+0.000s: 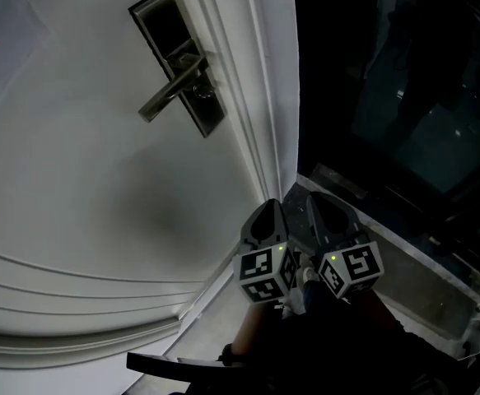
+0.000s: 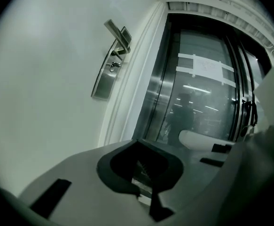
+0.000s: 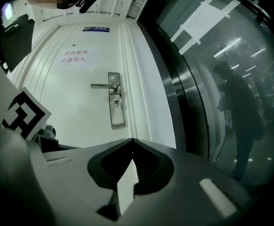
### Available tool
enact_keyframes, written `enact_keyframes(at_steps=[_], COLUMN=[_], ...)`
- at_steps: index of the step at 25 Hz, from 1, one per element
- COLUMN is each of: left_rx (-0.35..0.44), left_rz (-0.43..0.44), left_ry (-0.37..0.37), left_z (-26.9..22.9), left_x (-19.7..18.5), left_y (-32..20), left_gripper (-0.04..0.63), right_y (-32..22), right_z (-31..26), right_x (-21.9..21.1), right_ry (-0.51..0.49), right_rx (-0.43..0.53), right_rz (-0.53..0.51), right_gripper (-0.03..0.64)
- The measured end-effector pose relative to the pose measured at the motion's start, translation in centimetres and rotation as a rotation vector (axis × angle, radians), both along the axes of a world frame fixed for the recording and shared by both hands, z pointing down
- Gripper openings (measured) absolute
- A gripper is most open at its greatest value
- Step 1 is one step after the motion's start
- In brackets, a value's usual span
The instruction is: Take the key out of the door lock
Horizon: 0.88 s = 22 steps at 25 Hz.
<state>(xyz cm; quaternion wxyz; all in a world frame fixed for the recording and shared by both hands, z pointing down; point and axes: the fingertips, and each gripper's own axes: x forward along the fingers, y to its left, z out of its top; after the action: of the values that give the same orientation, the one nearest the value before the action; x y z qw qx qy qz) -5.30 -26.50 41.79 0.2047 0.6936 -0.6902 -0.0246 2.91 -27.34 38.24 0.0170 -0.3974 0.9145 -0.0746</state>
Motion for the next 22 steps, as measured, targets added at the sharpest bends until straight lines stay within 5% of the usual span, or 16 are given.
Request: enact_keyframes(at_steps=[10, 22], left_rx=[-0.008, -0.006], left_rz=[-0.127, -0.26], left_ry=[-0.003, -0.01], left_z=[-0.1, 0.3], left_x=[-1.3, -3.1], left_y=[-5.3, -6.4], left_gripper=[0.0, 0.0], right_y=[-6.3, -8.5], right_z=[-0.2, -2.4], right_x=[-1.4, -4.3], right_ry=[-0.01, -0.039], right_rx=[0.001, 0.107], right_rz=[-0.135, -0.35], right_gripper=[0.002, 0.003])
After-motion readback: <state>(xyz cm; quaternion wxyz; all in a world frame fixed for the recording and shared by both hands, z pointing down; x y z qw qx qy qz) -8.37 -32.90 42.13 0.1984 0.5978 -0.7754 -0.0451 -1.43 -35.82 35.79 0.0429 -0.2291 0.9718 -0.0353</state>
